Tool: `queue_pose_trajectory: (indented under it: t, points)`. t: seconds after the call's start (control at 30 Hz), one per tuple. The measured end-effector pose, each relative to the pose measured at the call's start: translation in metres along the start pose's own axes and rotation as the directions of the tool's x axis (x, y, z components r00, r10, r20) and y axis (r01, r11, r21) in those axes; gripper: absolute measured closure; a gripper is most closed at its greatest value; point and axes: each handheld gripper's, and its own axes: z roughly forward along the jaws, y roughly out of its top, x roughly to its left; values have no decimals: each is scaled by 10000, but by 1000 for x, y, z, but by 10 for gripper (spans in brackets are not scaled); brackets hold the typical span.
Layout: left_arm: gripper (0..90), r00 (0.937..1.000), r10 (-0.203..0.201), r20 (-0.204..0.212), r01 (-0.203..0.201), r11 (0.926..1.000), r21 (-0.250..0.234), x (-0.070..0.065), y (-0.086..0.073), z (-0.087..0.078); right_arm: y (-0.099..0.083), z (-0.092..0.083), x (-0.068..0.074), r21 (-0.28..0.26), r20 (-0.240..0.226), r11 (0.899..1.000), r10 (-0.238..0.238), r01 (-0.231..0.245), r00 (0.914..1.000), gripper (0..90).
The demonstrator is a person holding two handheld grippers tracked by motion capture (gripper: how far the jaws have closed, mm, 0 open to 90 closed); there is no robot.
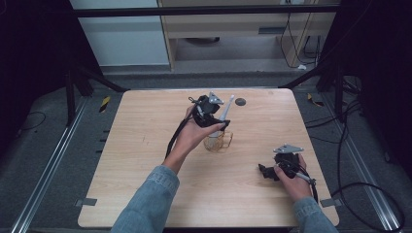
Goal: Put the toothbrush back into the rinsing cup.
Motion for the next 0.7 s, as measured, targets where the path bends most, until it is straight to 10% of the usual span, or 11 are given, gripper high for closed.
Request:
queue_pose_trajectory:
  t: [0.7]
  points:
    - [49,9993,356,111,-354,9992,-178,-8,-7,-12,0,0,0,0,0,10000,3,-3,10000,4]
